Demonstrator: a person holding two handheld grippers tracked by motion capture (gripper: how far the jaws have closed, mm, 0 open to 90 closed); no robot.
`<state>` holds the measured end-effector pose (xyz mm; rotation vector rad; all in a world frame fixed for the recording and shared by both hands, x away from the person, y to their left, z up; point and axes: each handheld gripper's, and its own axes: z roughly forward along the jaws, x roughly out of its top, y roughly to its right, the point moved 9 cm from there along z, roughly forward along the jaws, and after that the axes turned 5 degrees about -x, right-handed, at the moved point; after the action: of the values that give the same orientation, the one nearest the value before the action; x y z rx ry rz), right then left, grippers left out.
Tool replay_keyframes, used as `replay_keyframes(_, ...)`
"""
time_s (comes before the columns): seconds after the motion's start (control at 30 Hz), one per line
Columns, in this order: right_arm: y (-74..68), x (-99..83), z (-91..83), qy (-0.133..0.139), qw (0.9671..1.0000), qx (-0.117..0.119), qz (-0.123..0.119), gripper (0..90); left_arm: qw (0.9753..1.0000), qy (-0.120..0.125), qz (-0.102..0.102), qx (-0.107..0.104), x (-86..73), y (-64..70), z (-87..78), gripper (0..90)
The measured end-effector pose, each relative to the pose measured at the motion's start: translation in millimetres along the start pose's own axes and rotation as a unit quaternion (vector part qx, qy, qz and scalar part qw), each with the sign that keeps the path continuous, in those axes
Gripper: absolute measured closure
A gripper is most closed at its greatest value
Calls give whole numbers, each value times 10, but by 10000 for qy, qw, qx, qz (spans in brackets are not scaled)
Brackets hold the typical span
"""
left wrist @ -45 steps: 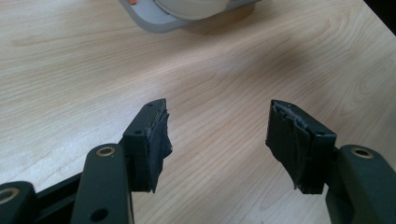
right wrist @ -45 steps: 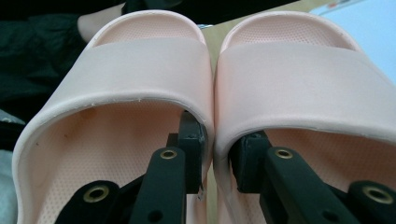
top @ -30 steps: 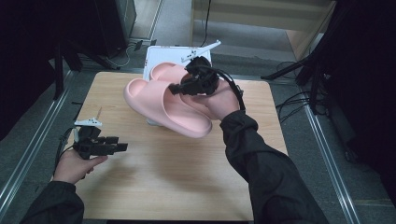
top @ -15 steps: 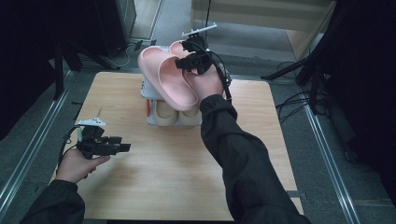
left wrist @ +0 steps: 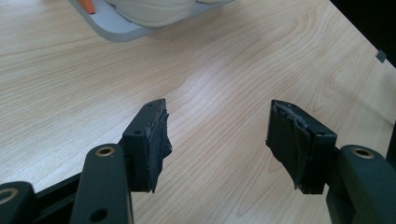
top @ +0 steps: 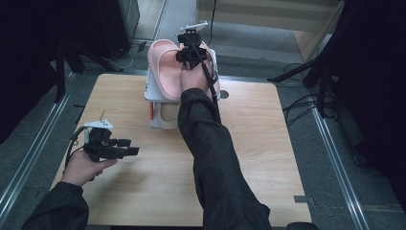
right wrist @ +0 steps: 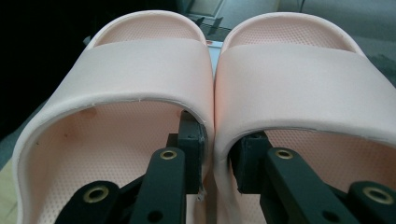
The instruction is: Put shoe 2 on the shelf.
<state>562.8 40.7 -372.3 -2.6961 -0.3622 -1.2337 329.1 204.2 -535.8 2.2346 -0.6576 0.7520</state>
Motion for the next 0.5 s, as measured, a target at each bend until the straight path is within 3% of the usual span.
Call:
replay_keyframes(0.17, 30, -5, 91, -41, 9996, -143, 242, 766, 10000, -31, 31, -77, 24, 13, 37, 380)
replay_keyframes(0.2, 28, 0, 126, -52, 9987, -182, 469, 763, 9999, -39, 62, -135, 40, 20, 49, 380)
replay_keyframes(0.23, 19, 5, 143, -52, 9984, -200, 529, 763, 9999, -25, 67, -146, 50, 22, 58, 381)
replay_keyframes(0.43, -19, 33, 215, -11, 9982, -318, 514, 762, 9997, -52, 101, -198, 70, 45, 86, 381)
replay_keyframes(0.5, -11, 31, 262, -24, 9975, -483, 520, 758, 9997, -53, 123, -210, 76, 48, 90, 381)
